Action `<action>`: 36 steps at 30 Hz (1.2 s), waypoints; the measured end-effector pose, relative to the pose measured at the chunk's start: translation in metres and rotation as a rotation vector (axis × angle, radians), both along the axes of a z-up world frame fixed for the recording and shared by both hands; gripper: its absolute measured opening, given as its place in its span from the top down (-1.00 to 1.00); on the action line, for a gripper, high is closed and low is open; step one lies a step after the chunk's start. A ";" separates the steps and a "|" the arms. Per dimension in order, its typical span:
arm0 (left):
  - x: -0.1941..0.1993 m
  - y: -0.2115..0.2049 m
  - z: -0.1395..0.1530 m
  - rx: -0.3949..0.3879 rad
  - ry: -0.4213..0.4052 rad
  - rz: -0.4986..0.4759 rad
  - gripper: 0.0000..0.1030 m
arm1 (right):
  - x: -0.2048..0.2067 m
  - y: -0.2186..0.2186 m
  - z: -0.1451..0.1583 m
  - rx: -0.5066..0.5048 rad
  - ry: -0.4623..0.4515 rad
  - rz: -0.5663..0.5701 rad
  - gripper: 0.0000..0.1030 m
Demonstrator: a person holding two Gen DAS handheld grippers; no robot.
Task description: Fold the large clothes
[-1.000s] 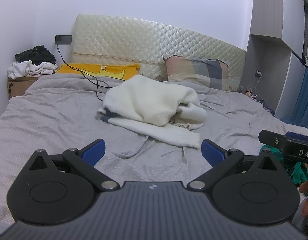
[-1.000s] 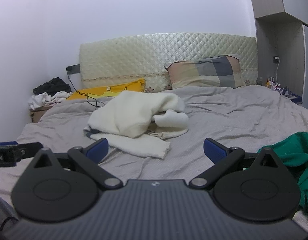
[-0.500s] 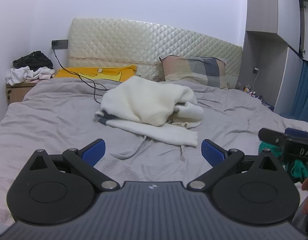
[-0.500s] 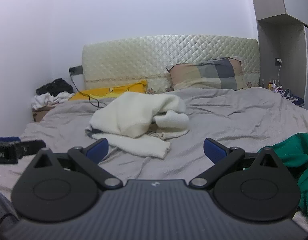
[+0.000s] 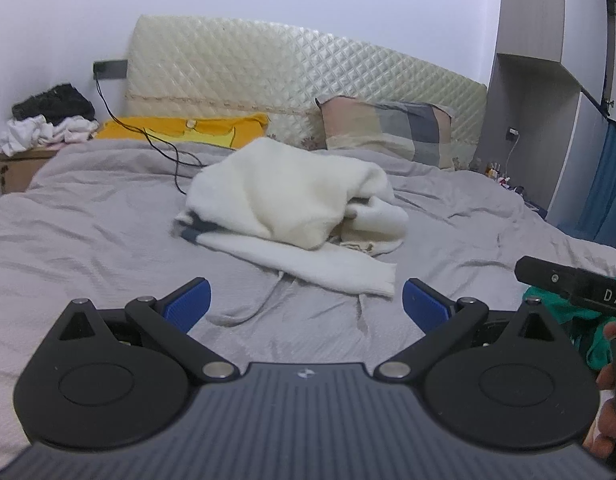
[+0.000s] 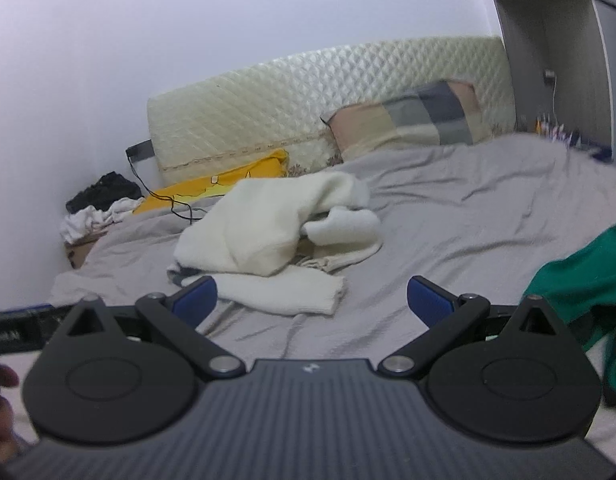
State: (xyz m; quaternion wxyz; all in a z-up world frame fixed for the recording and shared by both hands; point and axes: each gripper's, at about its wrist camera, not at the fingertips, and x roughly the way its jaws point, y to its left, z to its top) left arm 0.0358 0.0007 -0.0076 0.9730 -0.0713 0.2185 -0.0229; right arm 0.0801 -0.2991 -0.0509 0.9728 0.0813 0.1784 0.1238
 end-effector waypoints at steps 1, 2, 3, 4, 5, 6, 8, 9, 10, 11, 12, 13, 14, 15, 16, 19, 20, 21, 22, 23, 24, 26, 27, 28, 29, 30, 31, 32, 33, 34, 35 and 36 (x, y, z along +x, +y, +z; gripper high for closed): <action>0.008 0.000 -0.001 -0.005 0.010 -0.003 -1.00 | 0.006 0.001 -0.001 0.006 0.002 0.000 -1.00; 0.016 0.001 -0.002 -0.012 0.018 -0.003 -1.00 | 0.011 0.001 -0.002 0.012 0.004 0.001 -1.00; 0.023 0.001 -0.003 -0.014 0.021 -0.002 -1.00 | 0.018 0.003 -0.004 0.017 0.009 0.000 -1.00; 0.031 0.001 -0.004 -0.011 0.024 0.000 -1.00 | 0.025 0.004 -0.005 0.020 0.017 -0.002 -1.00; 0.040 0.001 -0.006 -0.002 0.030 0.004 -1.00 | 0.034 0.005 -0.006 0.026 0.027 -0.004 -1.00; 0.048 0.001 -0.007 0.004 0.034 0.004 -1.00 | 0.041 0.006 -0.007 0.033 0.035 -0.003 -1.00; 0.065 0.001 -0.010 0.017 0.039 0.002 -1.00 | 0.057 0.008 -0.010 0.056 0.050 0.005 -1.00; 0.075 0.002 -0.012 0.023 0.043 0.006 -1.00 | 0.065 0.009 -0.011 0.071 0.057 0.011 -1.00; 0.084 0.003 -0.015 0.026 0.048 0.012 -1.00 | 0.072 0.010 -0.012 0.084 0.064 0.016 -1.00; 0.094 0.005 -0.018 0.025 0.055 0.017 -1.00 | 0.080 0.011 -0.014 0.094 0.071 0.019 -1.00; 0.105 0.007 -0.022 0.022 0.061 0.022 -1.00 | 0.087 0.012 -0.016 0.102 0.077 0.020 -1.00; 0.114 0.009 -0.024 0.020 0.067 0.028 -1.00 | 0.093 0.013 -0.018 0.109 0.084 0.019 -1.00; 0.125 0.011 -0.028 0.018 0.072 0.037 -1.00 | 0.100 0.013 -0.021 0.117 0.093 0.016 -1.00; 0.134 0.014 -0.031 0.016 0.076 0.045 -1.00 | 0.108 0.014 -0.024 0.124 0.103 0.013 -1.00; 0.144 0.016 -0.034 0.014 0.084 0.052 -1.00 | 0.115 0.014 -0.026 0.127 0.111 0.011 -1.00; 0.172 0.024 -0.046 -0.011 0.104 0.065 -1.00 | 0.134 0.018 -0.034 0.122 0.126 0.014 -1.00; 0.180 0.026 -0.050 -0.016 0.108 0.068 -1.00 | 0.140 0.020 -0.037 0.124 0.131 0.023 -1.00; 0.188 0.028 -0.056 -0.021 0.111 0.070 -1.00 | 0.145 0.021 -0.040 0.127 0.137 0.031 -1.00; 0.195 0.030 -0.060 -0.027 0.115 0.071 -1.00 | 0.150 0.023 -0.043 0.130 0.144 0.036 -1.00; 0.203 0.032 -0.065 -0.039 0.122 0.069 -1.00 | 0.155 0.025 -0.046 0.134 0.154 0.041 -1.00; 0.209 0.034 -0.068 -0.052 0.125 0.066 -1.00 | 0.160 0.028 -0.050 0.135 0.163 0.050 -1.00; 0.221 0.038 -0.074 -0.079 0.129 0.060 -0.99 | 0.168 0.033 -0.056 0.134 0.172 0.071 -1.00; 0.226 0.040 -0.076 -0.089 0.130 0.057 -0.99 | 0.173 0.036 -0.060 0.128 0.174 0.078 -1.00; 0.230 0.041 -0.078 -0.099 0.131 0.050 -0.98 | 0.178 0.038 -0.064 0.121 0.177 0.078 -1.00; 0.238 0.042 -0.081 -0.108 0.133 0.042 -0.98 | 0.183 0.040 -0.067 0.116 0.178 0.076 -1.00; 0.242 0.042 -0.083 -0.114 0.137 0.036 -0.98 | 0.190 0.041 -0.071 0.117 0.180 0.071 -0.99; 0.248 0.043 -0.086 -0.122 0.141 0.029 -0.98 | 0.196 0.042 -0.073 0.129 0.182 0.071 -0.99; 0.257 0.045 -0.090 -0.133 0.147 0.020 -0.98 | 0.204 0.042 -0.076 0.152 0.186 0.074 -0.99; 0.263 0.046 -0.092 -0.144 0.153 0.017 -0.98 | 0.211 0.041 -0.078 0.174 0.189 0.074 -0.99; 0.270 0.049 -0.096 -0.160 0.159 0.016 -0.98 | 0.221 0.040 -0.080 0.198 0.191 0.073 -0.99; 0.276 0.052 -0.099 -0.182 0.166 0.015 -0.98 | 0.229 0.039 -0.080 0.217 0.191 0.072 -0.99; 0.283 0.057 -0.102 -0.217 0.172 0.014 -0.98 | 0.239 0.037 -0.081 0.241 0.193 0.072 -0.92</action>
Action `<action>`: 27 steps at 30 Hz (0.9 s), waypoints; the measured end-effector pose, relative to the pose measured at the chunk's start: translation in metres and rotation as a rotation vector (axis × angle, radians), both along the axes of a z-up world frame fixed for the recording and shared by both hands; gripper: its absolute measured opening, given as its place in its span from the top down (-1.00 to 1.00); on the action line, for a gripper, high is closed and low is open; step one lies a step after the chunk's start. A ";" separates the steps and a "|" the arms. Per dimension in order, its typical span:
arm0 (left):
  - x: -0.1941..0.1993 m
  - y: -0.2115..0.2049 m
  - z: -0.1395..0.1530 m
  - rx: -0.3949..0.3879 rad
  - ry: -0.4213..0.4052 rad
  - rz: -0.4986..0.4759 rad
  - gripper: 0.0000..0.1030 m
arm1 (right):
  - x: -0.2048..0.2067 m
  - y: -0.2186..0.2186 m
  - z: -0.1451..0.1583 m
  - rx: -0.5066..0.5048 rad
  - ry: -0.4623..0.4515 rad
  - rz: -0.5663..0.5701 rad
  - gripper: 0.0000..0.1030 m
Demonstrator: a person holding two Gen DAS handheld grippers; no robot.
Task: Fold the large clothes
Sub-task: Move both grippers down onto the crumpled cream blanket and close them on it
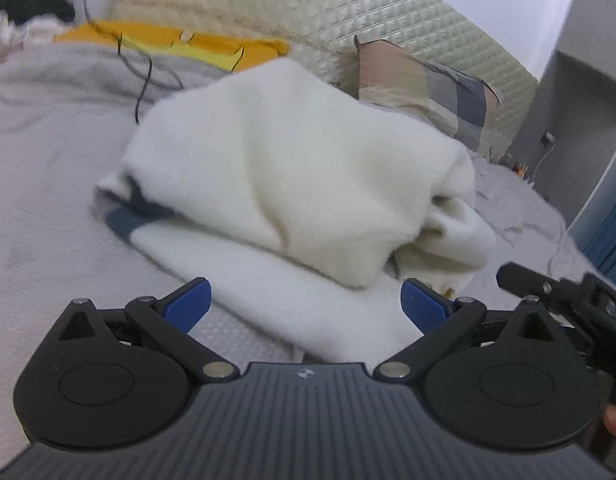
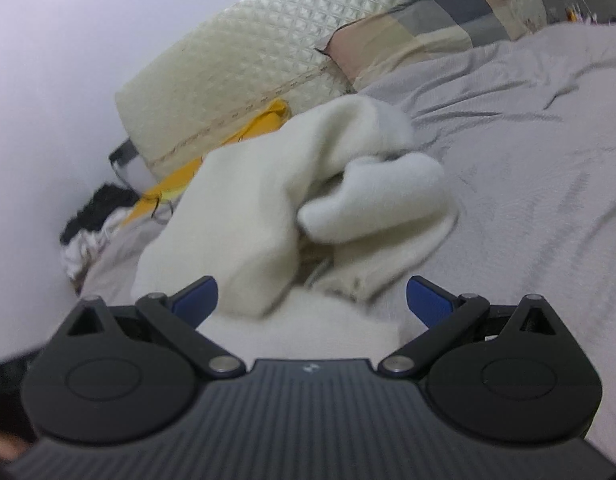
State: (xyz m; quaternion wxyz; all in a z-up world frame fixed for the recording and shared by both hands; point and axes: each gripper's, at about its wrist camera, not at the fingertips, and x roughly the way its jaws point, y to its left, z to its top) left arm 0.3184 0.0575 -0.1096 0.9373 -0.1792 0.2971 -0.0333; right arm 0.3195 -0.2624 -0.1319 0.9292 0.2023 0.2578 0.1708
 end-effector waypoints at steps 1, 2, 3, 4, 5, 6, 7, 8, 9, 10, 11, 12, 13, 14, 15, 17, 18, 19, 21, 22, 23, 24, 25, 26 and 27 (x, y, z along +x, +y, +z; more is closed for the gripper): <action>0.007 0.005 -0.003 -0.040 0.003 -0.001 -0.98 | 0.011 -0.003 -0.001 0.034 0.008 0.005 -0.89; 0.013 0.010 -0.006 -0.078 0.002 -0.014 -0.97 | 0.020 -0.005 -0.001 0.067 0.013 0.011 -0.80; 0.021 0.015 -0.010 -0.124 -0.001 -0.034 -0.97 | 0.030 -0.007 -0.002 0.102 0.017 0.016 -0.66; 0.030 0.020 -0.014 -0.160 0.000 -0.040 -0.96 | 0.039 -0.008 -0.003 0.131 0.020 0.021 -0.57; 0.039 0.025 -0.018 -0.197 0.005 -0.031 -0.90 | 0.050 -0.009 -0.005 0.153 0.026 0.032 -0.48; 0.047 0.031 -0.023 -0.244 0.014 -0.023 -0.81 | 0.060 -0.009 -0.006 0.168 0.026 0.046 -0.44; 0.057 0.037 -0.029 -0.297 0.028 -0.013 -0.78 | 0.068 -0.009 -0.006 0.174 0.022 0.057 -0.41; 0.066 0.043 -0.035 -0.343 0.036 -0.007 -0.72 | 0.076 -0.007 -0.006 0.176 0.015 0.068 -0.37; 0.076 0.047 -0.041 -0.392 0.040 -0.007 -0.70 | 0.085 -0.007 -0.005 0.185 0.003 0.075 -0.37; 0.085 0.050 -0.046 -0.428 0.050 -0.006 -0.68 | 0.093 -0.007 -0.005 0.196 -0.005 0.075 -0.37; 0.094 0.052 -0.050 -0.448 0.063 0.000 -0.64 | 0.102 -0.008 -0.005 0.209 -0.006 0.072 -0.37; 0.104 0.053 -0.054 -0.464 0.078 0.009 -0.62 | 0.114 -0.009 -0.006 0.223 -0.001 0.068 -0.37; 0.111 0.053 -0.056 -0.471 0.082 0.015 -0.56 | 0.125 -0.008 -0.006 0.222 0.008 0.068 -0.37; 0.117 0.053 -0.058 -0.471 0.084 0.018 -0.45 | 0.137 -0.006 -0.006 0.205 0.020 0.065 -0.37; 0.123 0.053 -0.057 -0.460 0.089 0.025 -0.26 | 0.146 -0.002 -0.005 0.190 0.020 0.064 -0.37; 0.134 0.053 -0.058 -0.432 0.103 0.041 0.05 | 0.164 0.007 -0.003 0.153 0.013 0.065 -0.37; 0.139 0.054 -0.058 -0.427 0.103 0.050 0.16 | 0.172 0.012 -0.003 0.135 0.014 0.059 -0.36; 0.141 0.057 -0.056 -0.426 0.098 0.056 0.35 | 0.179 0.015 -0.003 0.124 0.017 0.050 -0.33; 0.141 0.062 -0.054 -0.434 0.070 0.066 0.56 | 0.190 0.022 -0.003 0.100 0.031 0.033 0.08; 0.139 0.065 -0.052 -0.438 0.048 0.071 0.58 | 0.194 0.024 -0.003 0.080 0.036 0.030 0.19; 0.136 0.069 -0.048 -0.440 0.023 0.073 0.63 | 0.195 0.025 -0.002 0.068 0.037 0.033 0.37; 0.134 0.072 -0.044 -0.441 0.000 0.073 0.66 | 0.192 0.026 0.000 0.067 0.032 0.039 0.50; 0.130 0.074 -0.037 -0.444 -0.025 0.071 0.67 | 0.188 0.026 0.004 0.059 0.024 0.044 0.54; 0.125 0.077 -0.030 -0.450 -0.050 0.068 0.68 | 0.181 0.027 0.009 0.040 0.014 0.047 0.61; 0.119 0.078 -0.020 -0.455 -0.075 0.062 0.69 | 0.174 0.027 0.013 0.024 0.003 0.051 0.66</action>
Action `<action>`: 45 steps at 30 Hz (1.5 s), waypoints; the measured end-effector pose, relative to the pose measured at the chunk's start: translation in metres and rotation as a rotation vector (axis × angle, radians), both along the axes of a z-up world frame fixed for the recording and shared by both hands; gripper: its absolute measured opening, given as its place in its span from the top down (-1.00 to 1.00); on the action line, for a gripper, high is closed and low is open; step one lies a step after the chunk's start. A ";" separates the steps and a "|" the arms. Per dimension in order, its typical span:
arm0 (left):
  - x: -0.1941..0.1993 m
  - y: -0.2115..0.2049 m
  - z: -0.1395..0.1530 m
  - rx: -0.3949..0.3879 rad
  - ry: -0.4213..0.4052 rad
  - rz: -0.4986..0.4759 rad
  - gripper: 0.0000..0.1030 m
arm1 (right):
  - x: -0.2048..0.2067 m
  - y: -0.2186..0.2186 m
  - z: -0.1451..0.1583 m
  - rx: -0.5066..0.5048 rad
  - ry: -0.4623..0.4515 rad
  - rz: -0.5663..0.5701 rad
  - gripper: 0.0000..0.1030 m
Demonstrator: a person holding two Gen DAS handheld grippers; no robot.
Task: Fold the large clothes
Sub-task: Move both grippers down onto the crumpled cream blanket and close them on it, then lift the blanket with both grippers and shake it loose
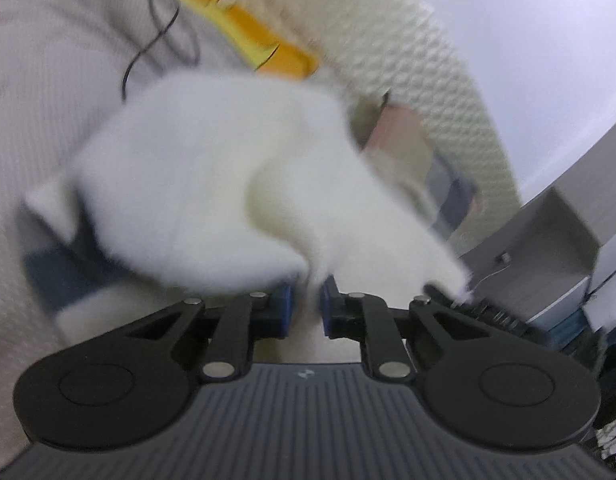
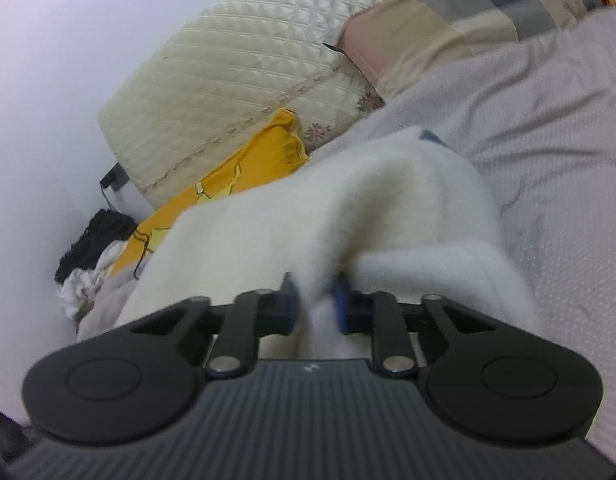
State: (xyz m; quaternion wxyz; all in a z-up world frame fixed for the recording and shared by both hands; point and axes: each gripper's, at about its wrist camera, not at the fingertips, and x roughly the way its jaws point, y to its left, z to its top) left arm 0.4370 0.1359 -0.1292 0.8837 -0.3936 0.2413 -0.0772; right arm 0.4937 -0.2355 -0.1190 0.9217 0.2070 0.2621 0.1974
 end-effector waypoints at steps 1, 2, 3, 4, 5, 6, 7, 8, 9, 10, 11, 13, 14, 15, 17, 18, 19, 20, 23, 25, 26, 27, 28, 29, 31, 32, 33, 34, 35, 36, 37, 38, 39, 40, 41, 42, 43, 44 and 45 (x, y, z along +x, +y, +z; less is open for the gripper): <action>-0.006 0.001 0.010 0.004 -0.021 -0.004 0.69 | -0.008 -0.001 0.005 -0.008 -0.009 0.004 0.68; -0.013 0.001 0.021 0.014 -0.041 -0.011 0.70 | -0.016 -0.004 0.009 -0.012 -0.017 0.006 0.72; -0.026 -0.002 0.035 0.035 -0.069 -0.020 0.70 | -0.027 -0.009 0.016 -0.005 -0.026 0.004 0.79; -0.035 -0.004 0.048 0.053 -0.091 -0.026 0.71 | -0.037 -0.014 0.022 0.005 -0.034 0.006 0.84; -0.040 -0.007 0.062 0.066 -0.107 -0.031 0.71 | -0.048 -0.020 0.029 0.022 -0.046 0.012 0.84; -0.051 -0.009 0.075 0.064 -0.122 -0.037 0.71 | -0.063 -0.026 0.037 0.031 -0.059 0.009 0.84; -0.065 -0.008 0.082 0.057 -0.134 -0.042 0.72 | -0.077 -0.032 0.044 0.039 -0.068 0.010 0.84; -0.078 -0.009 0.093 0.056 -0.144 -0.044 0.72 | -0.092 -0.037 0.051 0.052 -0.079 0.015 0.84; -0.096 -0.012 0.104 0.065 -0.156 -0.047 0.73 | -0.107 -0.040 0.059 0.057 -0.089 0.019 0.84; -0.109 -0.015 0.113 0.077 -0.169 -0.053 0.73 | -0.121 -0.043 0.066 0.061 -0.101 0.021 0.84; -0.122 -0.018 0.121 0.087 -0.180 -0.058 0.73 | -0.137 -0.047 0.072 0.065 -0.114 0.024 0.84; -0.157 -0.026 0.135 0.102 -0.211 -0.073 0.73 | -0.172 -0.055 0.086 0.065 -0.144 0.024 0.84; -0.178 -0.029 0.139 0.106 -0.223 -0.080 0.73 | -0.189 -0.060 0.091 0.074 -0.158 0.024 0.84; -0.197 -0.033 0.145 0.106 -0.234 -0.087 0.73 | -0.204 -0.065 0.094 0.082 -0.164 0.022 0.84; -0.228 -0.041 0.150 0.098 -0.241 -0.101 0.73 | -0.229 -0.074 0.098 0.102 -0.155 0.019 0.84; -0.244 -0.044 0.151 0.102 -0.245 -0.109 0.73 | -0.243 -0.081 0.098 0.110 -0.148 0.019 0.84; -0.261 -0.047 0.151 0.104 -0.247 -0.115 0.73 | -0.254 -0.086 0.097 0.117 -0.146 0.020 0.84; -0.274 -0.051 0.149 0.099 -0.245 -0.121 0.73 | -0.265 -0.091 0.095 0.120 -0.142 0.022 0.84; -0.309 -0.060 0.137 0.100 -0.216 -0.147 0.73 | -0.295 -0.104 0.085 0.124 -0.101 0.019 0.84; -0.322 -0.067 0.125 0.113 -0.176 -0.156 0.72 | -0.307 -0.108 0.075 0.120 -0.068 0.018 0.84; -0.325 -0.070 0.118 0.126 -0.153 -0.161 0.72 | -0.309 -0.109 0.068 0.109 -0.041 0.018 0.84; -0.323 -0.074 0.110 0.143 -0.126 -0.166 0.72 | -0.310 -0.109 0.061 0.090 -0.013 0.014 0.83; -0.322 -0.076 0.104 0.156 -0.101 -0.169 0.72 | -0.309 -0.108 0.055 0.073 0.010 0.010 0.83; -0.321 -0.079 0.097 0.166 -0.071 -0.171 0.71 | -0.305 -0.107 0.046 0.055 0.043 0.006 0.83; -0.314 -0.084 0.084 0.195 -0.018 -0.183 0.71 | -0.296 -0.104 0.030 0.049 0.108 0.001 0.83; -0.308 -0.085 0.078 0.207 0.003 -0.187 0.71 | -0.292 -0.103 0.022 0.053 0.139 -0.002 0.83; -0.305 -0.088 0.071 0.220 0.027 -0.188 0.71 | -0.286 -0.103 0.013 0.058 0.173 -0.007 0.82; -0.301 -0.090 0.063 0.233 0.056 -0.190 0.71 | -0.282 -0.102 0.006 0.064 0.198 -0.012 0.82; -0.292 -0.089 0.055 0.244 0.076 -0.191 0.70 | -0.278 -0.101 0.001 0.063 0.217 -0.014 0.82; -0.282 -0.089 0.048 0.257 0.098 -0.189 0.70 | -0.272 -0.099 -0.004 0.053 0.232 -0.011 0.81; -0.272 -0.089 0.041 0.263 0.115 -0.187 0.69 | -0.268 -0.097 -0.008 0.043 0.240 -0.009 0.79; -0.267 -0.088 0.033 0.261 0.133 -0.183 0.68 | -0.266 -0.095 -0.010 0.037 0.248 -0.009 0.79; -0.258 -0.086 0.027 0.260 0.148 -0.176 0.67 | -0.263 -0.093 -0.014 0.040 0.258 -0.010 0.78; -0.251 -0.084 0.022 0.263 0.159 -0.170 0.65 | -0.258 -0.092 -0.018 0.045 0.269 -0.010 0.78; -0.246 -0.083 0.017 0.269 0.169 -0.163 0.59 | -0.256 -0.090 -0.021 0.043 0.277 -0.009 0.78; -0.243 -0.082 0.013 0.266 0.168 -0.161 0.52 | -0.252 -0.087 -0.026 0.029 0.283 -0.008 0.78; -0.240 -0.081 0.008 0.259 0.165 -0.160 0.47 | -0.247 -0.086 -0.029 0.007 0.287 -0.009 0.78; -0.238 -0.080 0.005 0.260 0.166 -0.161 0.35 | -0.240 -0.082 -0.033 -0.020 0.292 -0.011 0.77; -0.236 -0.080 0.000 0.277 0.172 -0.162 0.22 | -0.236 -0.080 -0.036 -0.035 0.296 -0.009 0.77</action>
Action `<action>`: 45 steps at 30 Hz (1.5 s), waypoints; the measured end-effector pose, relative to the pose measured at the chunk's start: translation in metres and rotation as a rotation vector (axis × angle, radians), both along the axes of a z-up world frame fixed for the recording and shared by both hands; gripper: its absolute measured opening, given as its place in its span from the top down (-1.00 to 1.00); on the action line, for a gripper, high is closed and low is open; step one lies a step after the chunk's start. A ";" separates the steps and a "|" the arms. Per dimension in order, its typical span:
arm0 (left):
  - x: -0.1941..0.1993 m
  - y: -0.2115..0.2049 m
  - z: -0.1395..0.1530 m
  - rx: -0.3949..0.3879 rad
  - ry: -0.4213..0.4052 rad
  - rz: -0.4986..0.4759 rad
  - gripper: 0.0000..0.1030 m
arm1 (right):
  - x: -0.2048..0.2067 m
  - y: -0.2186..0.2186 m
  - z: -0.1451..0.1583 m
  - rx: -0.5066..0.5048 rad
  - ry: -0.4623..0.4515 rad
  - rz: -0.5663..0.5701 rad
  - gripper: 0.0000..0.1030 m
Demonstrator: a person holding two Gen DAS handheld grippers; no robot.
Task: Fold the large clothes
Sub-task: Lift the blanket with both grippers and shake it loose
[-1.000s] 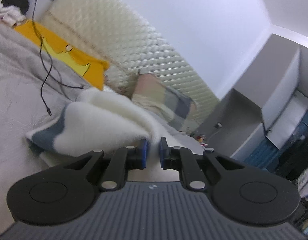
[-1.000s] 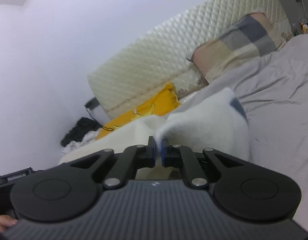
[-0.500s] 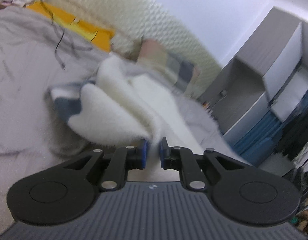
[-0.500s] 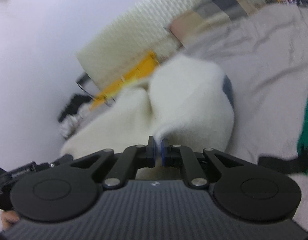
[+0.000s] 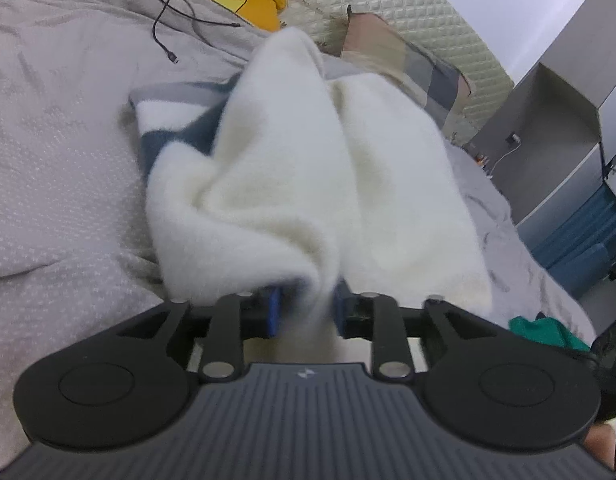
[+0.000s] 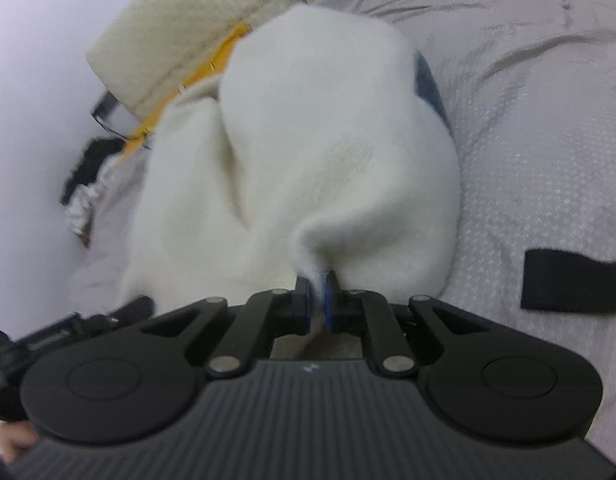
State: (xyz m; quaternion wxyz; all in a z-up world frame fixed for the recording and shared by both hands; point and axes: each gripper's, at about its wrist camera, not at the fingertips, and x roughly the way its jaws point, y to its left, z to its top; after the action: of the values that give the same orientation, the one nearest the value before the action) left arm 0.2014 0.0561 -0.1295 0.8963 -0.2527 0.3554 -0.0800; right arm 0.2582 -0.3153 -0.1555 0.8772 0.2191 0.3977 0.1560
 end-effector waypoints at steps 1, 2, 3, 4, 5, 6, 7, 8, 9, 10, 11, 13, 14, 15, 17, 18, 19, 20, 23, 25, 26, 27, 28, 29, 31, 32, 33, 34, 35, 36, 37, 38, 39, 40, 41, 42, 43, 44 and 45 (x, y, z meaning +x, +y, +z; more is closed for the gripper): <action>0.001 -0.001 -0.003 0.015 0.008 0.000 0.18 | 0.005 0.002 -0.004 -0.009 0.003 0.004 0.77; 0.002 -0.001 -0.008 0.022 0.020 -0.001 0.14 | 0.009 0.003 -0.007 -0.017 0.002 0.008 0.77; 0.004 -0.001 -0.009 0.022 0.029 -0.001 0.11 | 0.010 0.003 -0.009 -0.023 0.002 0.011 0.77; 0.006 -0.001 -0.011 0.021 0.034 0.000 0.10 | 0.011 0.005 -0.010 -0.029 0.002 0.014 0.77; 0.008 -0.001 -0.011 0.021 0.034 -0.001 0.09 | 0.011 0.005 -0.011 -0.030 0.001 0.015 0.77; 0.008 -0.001 -0.009 0.024 0.032 -0.003 0.06 | 0.013 0.005 -0.010 -0.028 0.000 0.015 0.77; 0.007 -0.002 -0.007 0.025 0.029 -0.005 0.04 | 0.011 0.005 -0.009 -0.024 0.000 0.014 0.77; 0.006 -0.002 -0.005 0.021 0.029 -0.005 -0.02 | 0.010 0.005 -0.008 -0.021 0.001 0.013 0.76; 0.004 -0.002 -0.003 0.016 0.028 -0.004 -0.07 | 0.008 0.005 -0.006 -0.019 0.000 0.013 0.72; 0.004 -0.001 -0.001 0.010 0.026 -0.001 -0.10 | 0.007 0.004 -0.004 -0.021 -0.003 0.011 0.68; -0.001 -0.001 0.003 0.005 0.020 0.005 -0.14 | 0.004 0.004 -0.003 -0.023 -0.007 0.012 0.61; -0.013 -0.002 0.010 -0.004 0.006 0.005 -0.26 | -0.002 0.003 0.001 -0.025 -0.012 0.015 0.40; -0.021 -0.002 0.014 -0.018 -0.001 0.004 -0.36 | -0.005 0.000 0.002 -0.020 -0.013 0.015 0.20; -0.029 -0.002 0.018 -0.032 -0.007 0.005 -0.44 | -0.011 -0.002 0.004 -0.008 -0.012 0.010 -0.02; -0.044 -0.001 0.024 -0.056 -0.016 0.011 -0.49 | -0.021 -0.006 0.005 0.036 -0.003 -0.002 -0.35; -0.051 0.001 0.026 -0.073 -0.020 0.016 -0.50 | -0.026 -0.009 0.005 0.062 0.005 -0.007 -0.41; -0.055 0.004 0.027 -0.094 -0.021 0.022 -0.51 | -0.032 -0.013 0.005 0.084 0.012 -0.017 -0.41; -0.058 0.006 0.027 -0.114 -0.018 0.031 -0.52 | -0.036 -0.017 0.005 0.097 0.018 -0.026 -0.41; -0.061 0.023 0.023 -0.209 0.012 0.100 -0.54 | -0.043 -0.030 0.005 0.136 0.027 -0.075 -0.41; -0.057 0.036 0.015 -0.294 0.038 0.148 -0.54 | -0.045 -0.039 0.006 0.168 0.025 -0.118 -0.41; -0.056 0.042 0.011 -0.336 0.049 0.168 -0.54 | -0.044 -0.042 0.006 0.183 0.024 -0.135 -0.41; -0.055 0.047 0.007 -0.368 0.056 0.181 -0.54 | -0.042 -0.043 0.006 0.203 0.024 -0.153 -0.41; -0.053 0.052 0.002 -0.409 0.066 0.196 -0.54 | -0.041 -0.045 0.004 0.223 0.028 -0.162 -0.41; -0.050 0.056 -0.003 -0.450 0.076 0.207 -0.54 | -0.040 -0.047 0.001 0.248 0.035 -0.166 -0.41; -0.046 0.060 -0.013 -0.508 0.093 0.217 -0.54 | -0.035 -0.046 -0.005 0.306 0.052 -0.157 -0.41; -0.043 0.061 -0.017 -0.529 0.100 0.222 -0.54 | -0.033 -0.046 -0.007 0.324 0.056 -0.151 -0.41; -0.041 0.061 -0.020 -0.537 0.108 0.226 -0.54 | -0.030 -0.044 -0.008 0.337 0.055 -0.147 -0.40; -0.038 0.061 -0.023 -0.539 0.118 0.228 -0.54 | -0.027 -0.042 -0.010 0.356 0.055 -0.138 -0.39; -0.034 0.060 -0.025 -0.539 0.127 0.226 -0.54 | -0.026 -0.041 -0.011 0.375 0.060 -0.127 -0.39; -0.031 0.058 -0.028 -0.538 0.131 0.221 -0.54 | -0.023 -0.037 -0.013 0.400 0.069 -0.111 -0.39; -0.028 0.057 -0.030 -0.539 0.136 0.212 -0.54 | -0.021 -0.035 -0.015 0.417 0.076 -0.102 -0.39; -0.024 0.056 -0.031 -0.537 0.138 0.210 -0.54 | -0.019 -0.033 -0.016 0.426 0.079 -0.095 -0.39; -0.022 0.055 -0.032 -0.531 0.137 0.213 -0.54 | -0.019 -0.032 -0.017 0.426 0.075 -0.095 -0.39; -0.019 0.055 -0.033 -0.521 0.133 0.214 -0.54 | -0.018 -0.033 -0.016 0.416 0.068 -0.106 -0.39; -0.017 0.055 -0.032 -0.512 0.130 0.212 -0.53 | -0.018 -0.034 -0.015 0.403 0.059 -0.120 -0.39; -0.015 0.055 -0.031 -0.506 0.124 0.209 -0.52 | -0.018 -0.036 -0.013 0.392 0.048 -0.142 -0.39; -0.013 0.056 -0.032 -0.507 0.118 0.209 -0.52 | -0.019 -0.039 -0.012 0.391 0.041 -0.162 -0.39; -0.012 0.057 -0.032 -0.512 0.113 0.214 -0.52 | -0.020 -0.042 -0.012 0.397 0.034 -0.181 -0.40; -0.009 0.060 -0.033 -0.520 0.108 0.221 -0.52 | -0.023 -0.046 -0.012 0.406 0.027 -0.204 -0.40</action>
State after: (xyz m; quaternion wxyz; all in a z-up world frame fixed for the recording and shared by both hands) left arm 0.1920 0.1159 -0.1626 0.7843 -0.5153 0.3406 -0.0569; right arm 0.2355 -0.3617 -0.1671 0.8210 0.4325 0.3454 0.1404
